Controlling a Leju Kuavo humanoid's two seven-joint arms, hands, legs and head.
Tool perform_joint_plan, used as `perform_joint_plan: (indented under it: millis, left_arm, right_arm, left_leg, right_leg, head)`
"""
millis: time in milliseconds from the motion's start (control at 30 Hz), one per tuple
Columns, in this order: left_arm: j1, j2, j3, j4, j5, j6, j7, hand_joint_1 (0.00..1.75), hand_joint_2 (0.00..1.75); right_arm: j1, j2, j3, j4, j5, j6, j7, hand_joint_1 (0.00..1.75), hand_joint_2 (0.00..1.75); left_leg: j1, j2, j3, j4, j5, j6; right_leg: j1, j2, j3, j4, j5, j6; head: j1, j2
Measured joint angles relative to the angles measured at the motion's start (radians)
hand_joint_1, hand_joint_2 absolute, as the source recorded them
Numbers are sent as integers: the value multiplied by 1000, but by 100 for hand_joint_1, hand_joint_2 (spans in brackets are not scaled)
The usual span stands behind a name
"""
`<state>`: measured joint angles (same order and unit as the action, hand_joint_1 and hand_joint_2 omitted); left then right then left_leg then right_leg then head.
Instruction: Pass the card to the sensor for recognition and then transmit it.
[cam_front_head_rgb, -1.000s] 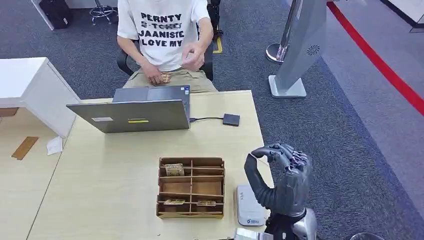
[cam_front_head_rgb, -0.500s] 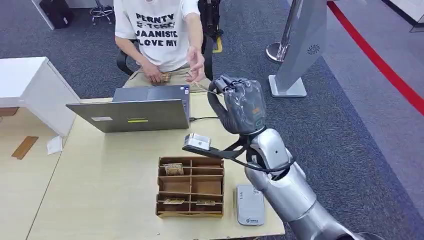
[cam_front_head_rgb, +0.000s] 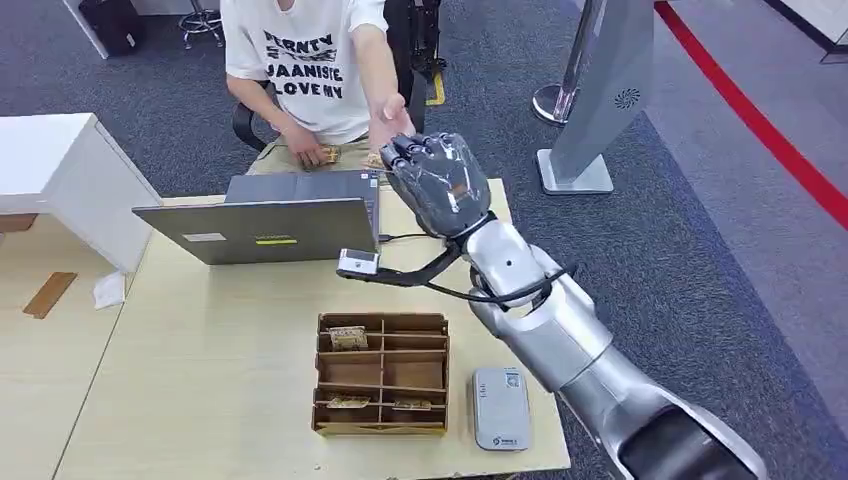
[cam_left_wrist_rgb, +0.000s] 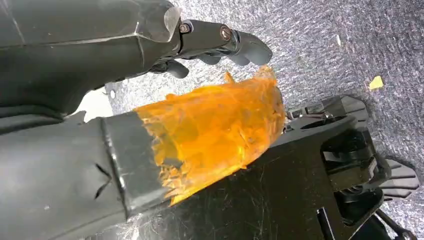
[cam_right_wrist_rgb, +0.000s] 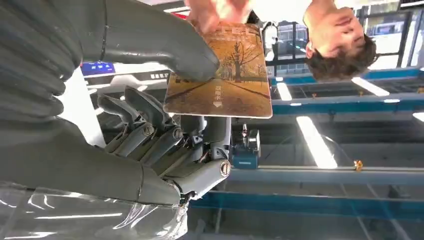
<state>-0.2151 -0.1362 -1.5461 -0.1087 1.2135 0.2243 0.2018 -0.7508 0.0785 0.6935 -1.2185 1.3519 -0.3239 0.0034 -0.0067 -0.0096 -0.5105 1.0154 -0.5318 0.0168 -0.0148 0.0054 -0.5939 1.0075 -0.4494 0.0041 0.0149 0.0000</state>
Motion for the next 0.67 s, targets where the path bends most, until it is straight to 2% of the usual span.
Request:
perform_joint_plan:
  millis: [500,533,567,600,667]
  left_arm:
    - [-1,0,0,0,-11,-3,9,0,0]
    - [-1,0,0,0,-11,-3,9,0,0]
    - [-1,0,0,0,-11,-3,9,0,0]
    - [-2,0,0,0,-10,-3,9,0,0]
    - [-2,0,0,0,-4,-3,8,0,0]
  right_arm:
    - [-55,36,74,126,62,13,13,175,175]
    - [-57,37,77,132,63,14,13,147,175]
    - [-59,39,82,137,63,14,13,86,175]
    - [-61,42,88,143,66,16,13,0,175]
    - [-63,46,99,154,68,22,13,0,175]
  left_leg:
    - [0,0,-2,0,0,0]
    - [0,0,-2,0,0,0]
    - [0,0,-2,0,0,0]
    - [0,0,-3,0,0,0]
    - [0,0,-3,0,0,0]
  right_leg:
    - [0,0,-2,0,0,0]
    - [0,0,-2,0,0,0]
    - [0,0,-3,0,0,0]
    - [0,0,-3,0,0,0]
    - [0,0,-4,0,0,0]
  head:
    - [0,0]
    - [0,0]
    - [0,0]
    - [0,0]
    - [0,0]
